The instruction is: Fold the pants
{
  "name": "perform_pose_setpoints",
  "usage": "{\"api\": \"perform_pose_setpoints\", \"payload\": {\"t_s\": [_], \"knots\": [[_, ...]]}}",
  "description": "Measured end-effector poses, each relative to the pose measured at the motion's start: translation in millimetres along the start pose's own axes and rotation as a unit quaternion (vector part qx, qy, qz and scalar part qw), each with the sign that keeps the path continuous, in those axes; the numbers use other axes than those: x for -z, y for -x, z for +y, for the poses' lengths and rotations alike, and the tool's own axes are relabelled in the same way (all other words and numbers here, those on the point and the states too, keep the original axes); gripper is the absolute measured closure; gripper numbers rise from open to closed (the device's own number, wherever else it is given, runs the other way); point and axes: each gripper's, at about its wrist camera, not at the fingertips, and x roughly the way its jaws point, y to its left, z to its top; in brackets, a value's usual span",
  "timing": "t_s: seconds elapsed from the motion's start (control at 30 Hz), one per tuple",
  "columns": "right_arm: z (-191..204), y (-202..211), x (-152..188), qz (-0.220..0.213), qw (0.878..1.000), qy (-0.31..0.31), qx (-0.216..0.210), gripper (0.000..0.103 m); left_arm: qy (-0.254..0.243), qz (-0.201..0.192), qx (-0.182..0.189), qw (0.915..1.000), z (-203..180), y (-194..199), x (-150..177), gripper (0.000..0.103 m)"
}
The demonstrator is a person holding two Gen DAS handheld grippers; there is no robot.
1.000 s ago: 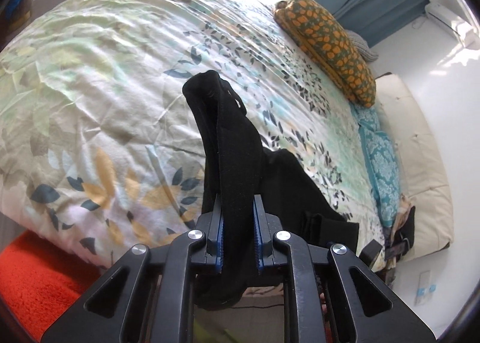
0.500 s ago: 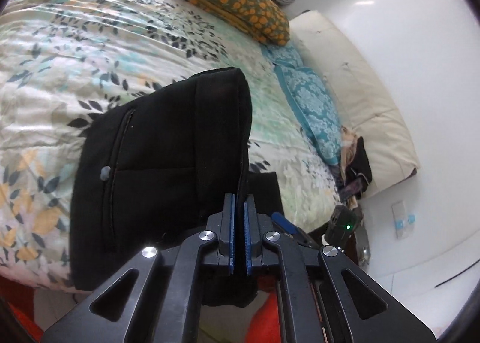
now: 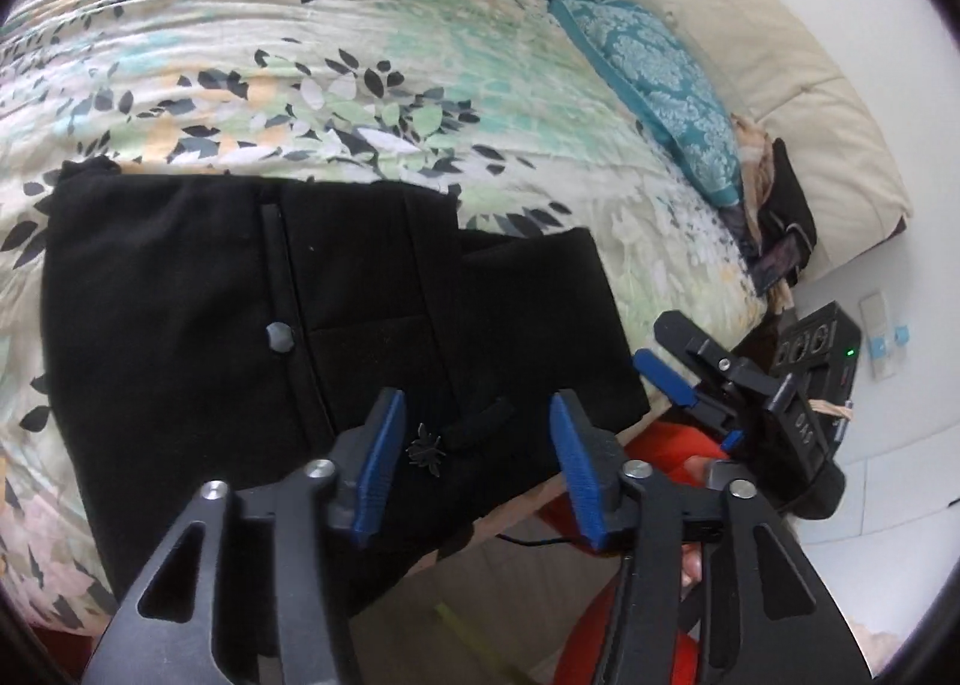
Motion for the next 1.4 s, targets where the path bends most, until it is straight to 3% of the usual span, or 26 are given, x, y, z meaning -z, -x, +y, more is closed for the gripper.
{"api": "perform_pose_setpoints", "payload": {"t_s": [0.1, 0.17, 0.2, 0.3, 0.47, 0.63, 0.73, 0.8, 0.87, 0.93, 0.97, 1.0, 1.03, 1.07, 1.2, 1.3, 1.4], "knots": [[-1, -6, 2, 0.028, 0.994, -0.04, -0.093, 0.0, 0.011, -0.054, -0.01, 0.9984, 17, 44, -3, 0.023], [3, -21, 9, 0.079, 0.976, -0.078, -0.189, 0.0, 0.013, -0.074, -0.049, 0.996, 35, 64, -1, 0.023], [8, -33, 14, 0.116, 0.965, -0.09, -0.217, 0.0, 0.015, -0.079, -0.065, 0.9946, 46, 71, 3, 0.023], [19, -47, 27, 0.154, 0.966, -0.075, -0.196, 0.0, 0.037, -0.081, -0.1, 0.991, 79, 81, 22, 0.023], [25, -67, 38, 0.197, 0.967, -0.054, -0.15, 0.0, 0.078, -0.065, -0.124, 0.9871, 116, 74, 57, 0.023], [33, -68, 37, 0.232, 0.955, -0.061, -0.173, 0.001, 0.072, -0.063, -0.137, 0.986, 117, 68, 70, 0.023], [40, -83, 42, 0.258, 0.959, -0.026, -0.113, 0.004, 0.055, -0.059, -0.148, 0.9857, 111, 60, 69, 0.023], [48, -89, 42, 0.265, 0.956, -0.022, -0.123, 0.004, 0.051, -0.059, -0.153, 0.9852, 107, 58, 68, 0.023], [56, -97, 44, 0.284, 0.945, -0.032, -0.158, 0.005, 0.051, -0.063, -0.154, 0.9848, 106, 59, 68, 0.023], [62, -102, 47, 0.295, 0.944, -0.013, -0.146, 0.012, 0.054, -0.063, -0.152, 0.9849, 107, 59, 67, 0.023], [64, -104, 47, 0.296, 0.944, -0.011, -0.143, 0.015, 0.057, -0.063, -0.154, 0.9844, 109, 60, 67, 0.023], [63, -105, 46, 0.293, 0.945, -0.021, -0.146, 0.025, 0.061, -0.064, -0.155, 0.9839, 111, 60, 68, 0.023], [61, -107, 46, 0.289, 0.945, -0.035, -0.15, 0.055, 0.065, -0.066, -0.155, 0.9835, 113, 60, 68, 0.023], [58, -105, 46, 0.285, 0.948, -0.037, -0.14, 0.078, 0.07, -0.067, -0.155, 0.9832, 115, 61, 69, 0.023], [72, -92, 41, 0.25, 0.958, -0.009, -0.137, 0.082, 0.069, -0.073, -0.16, 0.982, 112, 68, 67, 0.023], [96, -53, 20, 0.196, 0.964, 0.007, -0.182, 0.083, 0.052, -0.09, -0.154, 0.9827, 96, 78, 63, 0.023], [109, -14, -5, 0.146, 0.971, 0.037, -0.188, 0.083, 0.018, -0.104, -0.15, 0.983, 72, 83, 56, 0.023]]}}
